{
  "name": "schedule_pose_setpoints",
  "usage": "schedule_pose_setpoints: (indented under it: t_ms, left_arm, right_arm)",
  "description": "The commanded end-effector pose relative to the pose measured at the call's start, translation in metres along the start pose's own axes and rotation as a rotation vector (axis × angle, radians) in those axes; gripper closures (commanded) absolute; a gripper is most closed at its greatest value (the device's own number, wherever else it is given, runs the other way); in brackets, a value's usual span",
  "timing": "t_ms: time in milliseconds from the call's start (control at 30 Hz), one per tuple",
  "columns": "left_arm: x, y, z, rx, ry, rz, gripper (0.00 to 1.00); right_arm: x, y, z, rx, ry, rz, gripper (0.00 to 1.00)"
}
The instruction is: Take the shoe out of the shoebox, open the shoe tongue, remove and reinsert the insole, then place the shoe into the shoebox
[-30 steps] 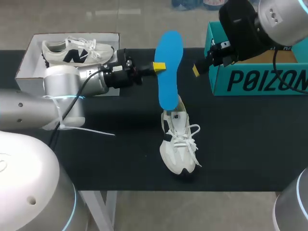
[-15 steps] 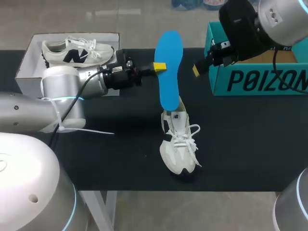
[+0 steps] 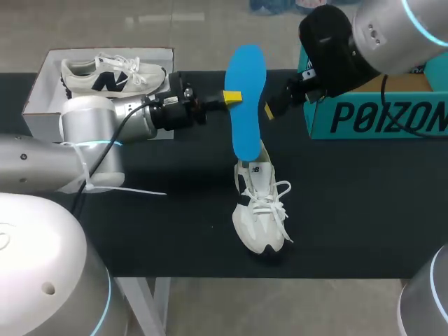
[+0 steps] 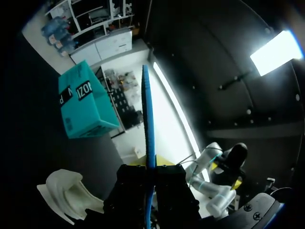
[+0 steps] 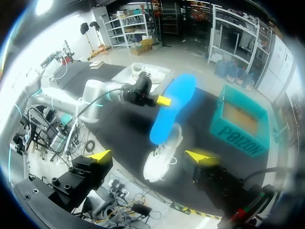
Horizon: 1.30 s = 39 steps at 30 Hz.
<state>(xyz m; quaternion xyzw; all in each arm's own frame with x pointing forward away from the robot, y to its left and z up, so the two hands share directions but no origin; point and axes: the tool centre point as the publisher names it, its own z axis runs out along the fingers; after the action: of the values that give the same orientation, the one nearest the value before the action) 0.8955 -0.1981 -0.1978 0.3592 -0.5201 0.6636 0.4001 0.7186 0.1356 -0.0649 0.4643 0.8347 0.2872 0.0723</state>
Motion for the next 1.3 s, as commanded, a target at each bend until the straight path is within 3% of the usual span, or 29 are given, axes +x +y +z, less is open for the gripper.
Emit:
schedule_pose_setpoints:
  t_ms: [33, 367, 433, 1300]
  left_arm:
    - [0.001, 0.001, 0.0, 0.001, -0.003, 0.001, 1.0]
    - [0.001, 0.001, 0.0, 0.001, -0.003, 0.001, 1.0]
    - [0.001, 0.001, 0.0, 0.001, -0.003, 0.001, 1.0]
    - [0.001, 0.001, 0.0, 0.001, -0.003, 0.001, 1.0]
  right_arm:
    - [0.014, 0.017, 0.012, 0.024, -0.036, 0.006, 0.0]
    - [-0.007, 0.003, 0.0, 0.025, -0.039, 0.058, 0.0]
    - [-0.006, 0.002, -0.002, 0.037, 0.001, 0.068, 0.0]
    - [-0.006, 0.002, -0.002, 0.037, 0.001, 0.068, 0.0]
